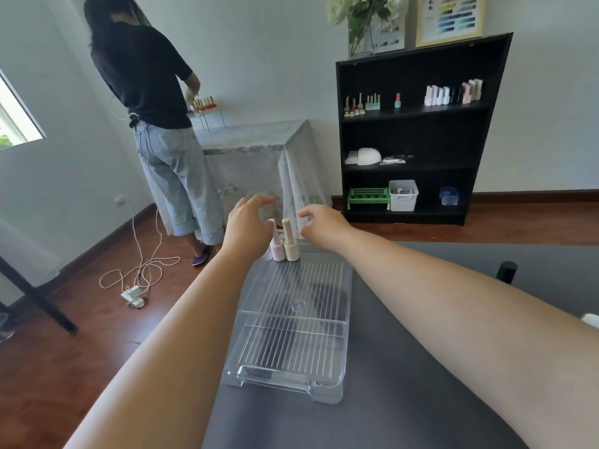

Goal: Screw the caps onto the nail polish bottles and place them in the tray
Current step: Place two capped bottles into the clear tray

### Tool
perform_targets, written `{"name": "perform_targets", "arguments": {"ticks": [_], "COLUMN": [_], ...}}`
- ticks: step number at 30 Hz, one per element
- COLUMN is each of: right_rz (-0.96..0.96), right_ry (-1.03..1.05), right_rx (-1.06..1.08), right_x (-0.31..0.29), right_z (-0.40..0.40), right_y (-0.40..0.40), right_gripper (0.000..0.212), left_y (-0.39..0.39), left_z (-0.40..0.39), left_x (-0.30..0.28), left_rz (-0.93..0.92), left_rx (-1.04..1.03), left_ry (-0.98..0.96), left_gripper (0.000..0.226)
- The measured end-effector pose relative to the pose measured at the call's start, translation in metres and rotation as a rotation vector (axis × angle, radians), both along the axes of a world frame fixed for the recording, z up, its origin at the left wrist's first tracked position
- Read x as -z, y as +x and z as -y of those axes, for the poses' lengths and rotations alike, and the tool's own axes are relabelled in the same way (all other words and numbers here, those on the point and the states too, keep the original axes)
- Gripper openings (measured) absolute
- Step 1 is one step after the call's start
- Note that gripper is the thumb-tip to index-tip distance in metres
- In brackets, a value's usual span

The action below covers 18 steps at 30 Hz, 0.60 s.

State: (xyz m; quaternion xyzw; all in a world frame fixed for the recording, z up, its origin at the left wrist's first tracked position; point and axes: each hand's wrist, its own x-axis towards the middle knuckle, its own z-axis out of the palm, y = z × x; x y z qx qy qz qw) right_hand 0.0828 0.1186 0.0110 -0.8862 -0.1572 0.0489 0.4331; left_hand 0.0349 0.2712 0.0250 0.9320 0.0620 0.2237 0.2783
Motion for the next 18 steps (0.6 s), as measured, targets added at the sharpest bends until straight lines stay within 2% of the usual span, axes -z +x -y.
{"name": "perform_targets", "arguments": {"ticks": [11,15,18], "right_rz": [0.086,0.080,0.024], "right_ry": [-0.040,-0.134,-0.192], "right_rx": [0.093,0.099,0.092], "right_x": [-0.071,-0.075,-0.068], "right_z": [0.165,0.233,0.279], "right_y": [-0.044,-0.069,-0.087], "right_gripper": [0.016,0.015,0.014], "left_y": [-0.022,-0.033,-0.045], "left_z": [0.110,0.172,0.217], "left_x": [-0.062,-0.055,-0.038], "left_rz": [0.116,0.052,-0.097], "left_rx": [0.236,0.359,0.473], "left_ry": [0.017,0.021,0.018], "left_gripper": [0.040,0.037,0.040]}}
